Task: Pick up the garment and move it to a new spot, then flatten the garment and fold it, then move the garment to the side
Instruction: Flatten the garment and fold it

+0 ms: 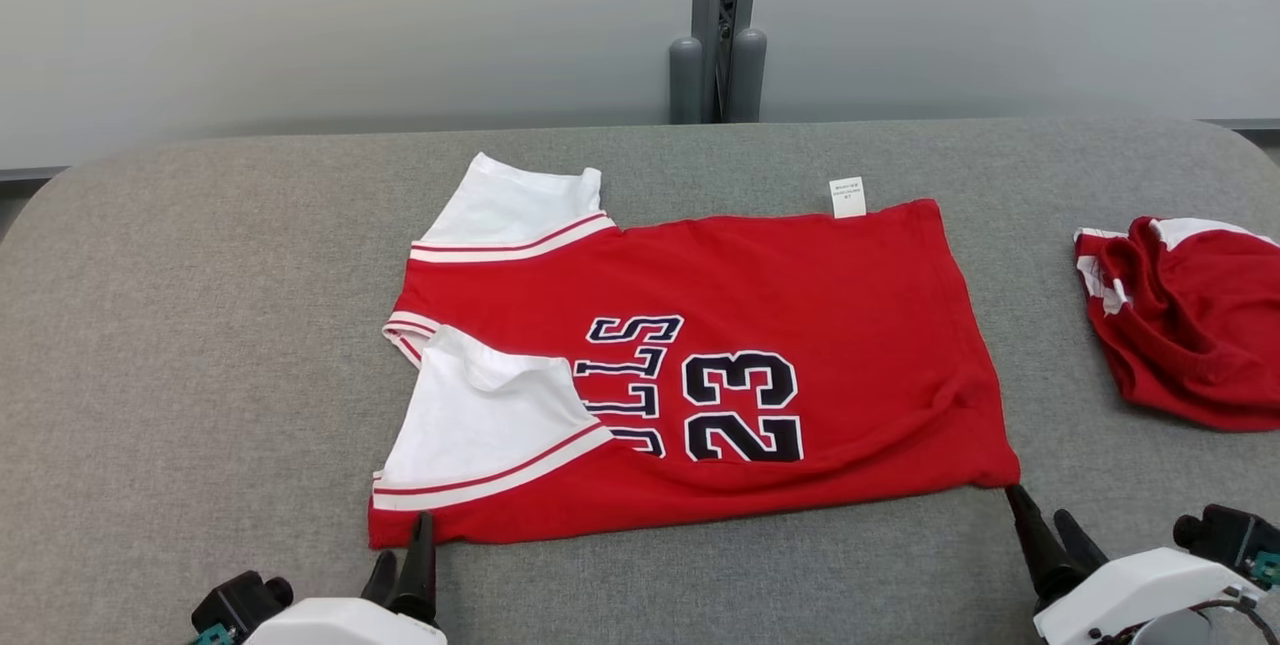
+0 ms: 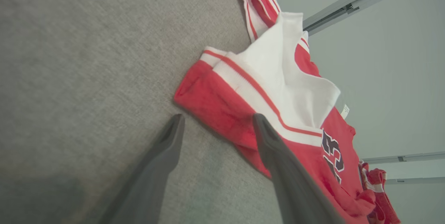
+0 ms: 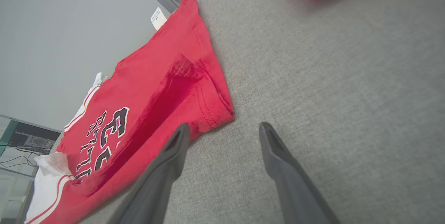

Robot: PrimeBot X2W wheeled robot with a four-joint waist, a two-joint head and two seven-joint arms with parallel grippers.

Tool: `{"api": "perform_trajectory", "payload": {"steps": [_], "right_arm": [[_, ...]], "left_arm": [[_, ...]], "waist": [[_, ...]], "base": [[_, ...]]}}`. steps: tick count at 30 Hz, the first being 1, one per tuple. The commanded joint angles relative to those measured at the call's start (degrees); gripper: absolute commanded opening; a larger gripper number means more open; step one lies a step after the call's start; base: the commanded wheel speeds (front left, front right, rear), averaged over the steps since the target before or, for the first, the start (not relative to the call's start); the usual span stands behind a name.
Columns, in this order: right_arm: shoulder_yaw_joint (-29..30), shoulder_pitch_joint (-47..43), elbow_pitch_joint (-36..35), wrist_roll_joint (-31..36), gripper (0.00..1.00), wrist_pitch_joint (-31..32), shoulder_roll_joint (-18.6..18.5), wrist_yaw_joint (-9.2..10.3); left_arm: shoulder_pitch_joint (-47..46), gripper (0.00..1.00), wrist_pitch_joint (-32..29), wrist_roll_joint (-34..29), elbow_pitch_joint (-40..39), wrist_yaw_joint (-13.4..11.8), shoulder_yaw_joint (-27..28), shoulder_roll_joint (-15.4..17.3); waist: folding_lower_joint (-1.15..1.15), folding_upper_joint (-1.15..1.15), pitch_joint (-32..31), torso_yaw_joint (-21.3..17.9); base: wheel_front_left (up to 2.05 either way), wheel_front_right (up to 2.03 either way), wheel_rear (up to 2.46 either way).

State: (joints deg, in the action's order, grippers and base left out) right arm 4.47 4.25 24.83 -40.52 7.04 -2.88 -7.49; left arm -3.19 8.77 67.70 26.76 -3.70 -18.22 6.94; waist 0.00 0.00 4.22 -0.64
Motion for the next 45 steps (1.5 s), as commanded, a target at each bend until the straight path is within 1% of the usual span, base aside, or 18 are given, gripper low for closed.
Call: {"api": "perform_trajectory", "payload": {"steps": [1, 11, 16, 17, 18, 19, 20, 21, 22, 23, 24, 25, 26, 27, 31, 37, 42, 45], "right_arm": [[-0.8, 0.6, 0.7, -0.8, 1.00, -0.2, -0.2, -0.01], [-4.9, 5.2, 8.2, -6.5, 1.00, -1.8, -0.2, 0.00], [-7.1, 8.8, 12.4, -8.8, 1.00, -2.8, -0.1, 0.00], [-7.5, 9.5, 13.3, -9.1, 1.00, -3.1, -0.1, 0.01], [-7.5, 9.5, 13.3, -9.1, 1.00, -3.1, -0.1, 0.01], [-8.0, 10.3, 14.3, -9.3, 1.00, -3.2, 0.0, 0.01], [-8.9, 11.6, 16.2, -9.5, 0.76, -3.6, 0.0, 0.01], [-9.2, 12.2, 16.9, -9.5, 0.49, -3.9, 0.0, 0.01], [-9.2, 12.2, 16.9, -9.5, 0.49, -3.9, 0.0, 0.01], [-9.5, 12.8, 17.6, -9.2, 0.42, -4.4, 0.1, 0.01], [-9.6, 13.3, 18.2, -9.2, 0.32, -4.9, 0.1, 0.01], [-9.7, 13.7, 18.7, -9.5, 0.24, -5.3, 0.1, 0.01], [-9.8, 14.2, 19.1, -9.9, 0.11, -5.8, 0.1, 0.01], [-9.8, 14.5, 19.3, -10.2, 0.00, -6.2, 0.1, 0.00], [-9.6, 15.6, 19.5, -11.2, 0.00, -7.7, 0.1, -0.01], [-9.8, 15.5, 17.0, -12.4, 0.00, -8.9, -0.5, -0.01], [-9.4, 12.4, 13.7, -13.0, 0.00, -9.5, -1.5, -0.01], [-8.4, 9.7, 10.8, -13.4, 0.00, -9.9, -2.0, -0.01]], "left_arm": [[-1.3, 1.00, -0.5, 0.6, 0.2, -0.4, 0.3, 0.0], [-4.6, 1.00, -1.9, 3.5, 4.8, 0.7, 1.4, -1.3], [-7.1, 1.00, -1.0, 3.4, 7.3, 2.3, 1.4, -1.8], [-7.7, 0.95, -0.8, 3.4, 8.0, 2.6, 1.4, -1.9], [-7.7, 0.95, -0.8, 3.4, 8.0, 2.6, 1.4, -1.9], [-8.2, 0.82, -0.7, 3.4, 8.6, 3.0, 1.4, -2.0], [-9.2, 0.43, -0.2, 3.4, 9.8, 3.6, 1.2, -2.2], [-9.6, 0.23, 0.0, 3.3, 10.3, 4.0, 1.1, -2.3], [-9.6, 0.23, 0.0, 3.3, 10.3, 4.0, 1.1, -2.3], [-10.0, 0.08, 0.3, 3.3, 10.7, 4.5, 0.9, -2.4], [-10.3, 0.00, 0.6, 3.2, 11.0, 5.3, 0.8, -2.5], [-10.7, 0.00, 1.2, 3.1, 11.3, 6.1, 0.8, -2.6], [-11.0, 0.00, 1.7, 3.2, 11.6, 6.8, 0.9, -2.7], [-11.3, 0.00, 2.3, 3.3, 11.7, 7.3, 1.0, -2.7], [-11.9, 0.00, 4.4, 3.0, 11.4, 9.3, 1.5, -3.0], [-11.0, 0.00, 5.8, 1.7, 8.8, 10.7, 2.0, -3.0], [-7.6, 0.00, 6.1, 0.6, 4.0, 10.8, 2.0, -2.4], [-4.4, 0.00, 6.2, -0.2, 0.2, 9.8, 2.3, -1.7]], "waist": [[0.00, 0.00, 0.1, -0.1], [0.00, 0.00, 1.4, -0.4], [0.00, 0.00, 2.5, 0.0], [0.00, 0.00, 2.7, 0.1], [0.00, 0.00, 2.7, 0.1], [0.00, 0.00, 2.9, 0.1], [0.00, 0.00, 3.2, 0.2], [0.00, 0.00, 3.3, 0.3], [0.00, 0.00, 3.3, 0.3], [0.00, 0.00, 3.4, 0.4], [0.00, 0.00, 3.5, 0.4], [0.00, 0.00, 3.5, 0.5], [0.00, 0.00, 3.5, 0.6], [0.00, 0.00, 3.5, 0.6], [0.00, 0.00, 3.4, 0.7], [0.00, 0.00, 2.8, 0.8], [0.00, 0.00, 2.1, 1.0], [0.00, 0.00, 1.7, 1.3]], "base": [[0.00, 0.00, 0.00], [0.00, 0.00, 0.00], [0.00, 0.00, 0.00], [0.00, 0.00, 0.00], [0.00, 0.00, 0.00], [0.00, 0.00, 0.00], [0.00, 0.00, 0.00], [0.00, 0.00, 0.00], [0.00, 0.00, 0.00], [0.00, 0.00, 0.00], [0.00, 0.00, 0.00], [0.00, 0.00, 0.00], [0.00, 0.00, 0.00], [0.00, 0.00, 0.00], [0.00, 0.00, 0.00], [0.00, 0.00, 0.00], [0.00, 0.00, 0.00], [0.00, 0.00, 0.00]]}}
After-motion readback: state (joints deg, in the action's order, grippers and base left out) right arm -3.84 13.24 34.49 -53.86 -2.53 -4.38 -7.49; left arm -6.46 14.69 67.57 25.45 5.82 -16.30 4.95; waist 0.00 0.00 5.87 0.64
